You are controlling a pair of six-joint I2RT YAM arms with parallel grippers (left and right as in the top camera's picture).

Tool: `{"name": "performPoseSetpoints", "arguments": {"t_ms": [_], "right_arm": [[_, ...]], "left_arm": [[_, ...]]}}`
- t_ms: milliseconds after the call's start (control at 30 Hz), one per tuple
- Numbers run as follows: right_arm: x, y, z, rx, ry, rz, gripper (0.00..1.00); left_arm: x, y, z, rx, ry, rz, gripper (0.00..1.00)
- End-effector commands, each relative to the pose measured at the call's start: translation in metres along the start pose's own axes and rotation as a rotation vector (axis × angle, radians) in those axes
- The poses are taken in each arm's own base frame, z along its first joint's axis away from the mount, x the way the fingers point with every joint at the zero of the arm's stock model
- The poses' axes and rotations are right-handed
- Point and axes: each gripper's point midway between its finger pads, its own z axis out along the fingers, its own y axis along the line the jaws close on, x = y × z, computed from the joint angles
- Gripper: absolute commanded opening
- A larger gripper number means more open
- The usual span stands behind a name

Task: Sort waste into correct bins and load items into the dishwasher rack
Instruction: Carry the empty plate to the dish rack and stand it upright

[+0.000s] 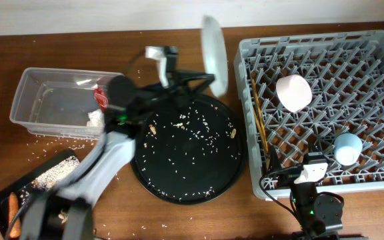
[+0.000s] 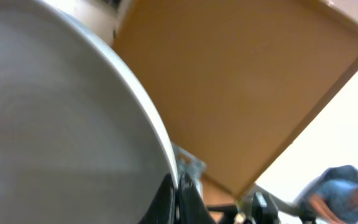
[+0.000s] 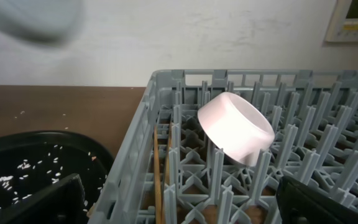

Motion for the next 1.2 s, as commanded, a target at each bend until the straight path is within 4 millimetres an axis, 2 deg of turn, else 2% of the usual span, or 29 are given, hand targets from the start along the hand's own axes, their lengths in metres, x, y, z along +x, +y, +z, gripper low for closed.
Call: {"name": "performPoseSetpoints", "arguments": {"t_ms": [0, 100, 200, 267, 400, 533, 567, 633, 733, 767, 867, 967, 1000, 1033, 1167], "right_arm": [[0.004, -0.001, 0.000, 0.004, 0.005, 0.011, 0.99], [0.004, -0.001, 0.000, 0.004, 0.005, 0.011, 0.98], [0.004, -0.001, 0.000, 0.004, 0.005, 0.011, 0.98], [0.004, -0.001, 0.000, 0.004, 0.005, 0.011, 0.98], [0.004, -0.001, 0.000, 0.004, 0.005, 0.012, 0.98], [0.004, -0.001, 0.000, 0.004, 0.005, 0.011, 0.98], [0.004, -0.001, 0.000, 0.004, 0.005, 0.011, 0.98], [0.004, -0.001, 0.000, 0.004, 0.005, 0.011, 0.98], [0.004, -0.001, 0.000, 0.004, 0.005, 0.011, 0.98], [0.004, -0.001, 0.000, 0.004, 0.005, 0.011, 0.98], [0.004, -0.001, 0.000, 0.004, 0.005, 0.011, 0.98], [0.004, -0.001, 0.000, 0.004, 0.005, 0.011, 0.98], [0.004, -0.001, 0.000, 0.004, 0.005, 0.011, 0.98], [0.004, -0.001, 0.000, 0.004, 0.005, 0.011, 0.98], [0.004, -0.001, 0.000, 0.004, 0.005, 0.011, 0.98]], "left_arm": [[0.017, 0.012, 0.045, 0.070, 0.030, -0.163, 0.00], [0.030, 0.015, 0.073, 0.109, 0.063, -0.175, 0.00], [0.041, 0.016, 0.092, 0.131, 0.081, -0.184, 0.00], [0.055, 0.025, 0.102, 0.088, 0.089, -0.246, 0.00], [0.088, 0.062, 0.109, -0.118, 0.121, -0.415, 0.00], [0.085, 0.064, 0.109, -0.126, 0.104, -0.406, 0.01], [0.085, 0.064, 0.109, -0.127, 0.104, -0.402, 0.05], [0.085, 0.064, 0.108, -0.121, 0.109, -0.388, 0.27], [0.083, 0.054, 0.106, -0.048, 0.155, -0.272, 0.81], [0.080, 0.051, 0.104, -0.021, 0.169, -0.237, 0.99], [0.070, 0.057, 0.094, -0.056, 0.197, -0.262, 0.99], [0.064, 0.078, 0.072, -0.219, 0.257, -0.229, 0.99], [0.064, 0.095, 0.052, -0.392, 0.305, -0.192, 0.99], [0.063, 0.103, 0.036, -0.508, 0.341, -0.153, 0.99], [0.050, 0.106, -0.013, -0.799, 0.420, -0.057, 0.99]]}}
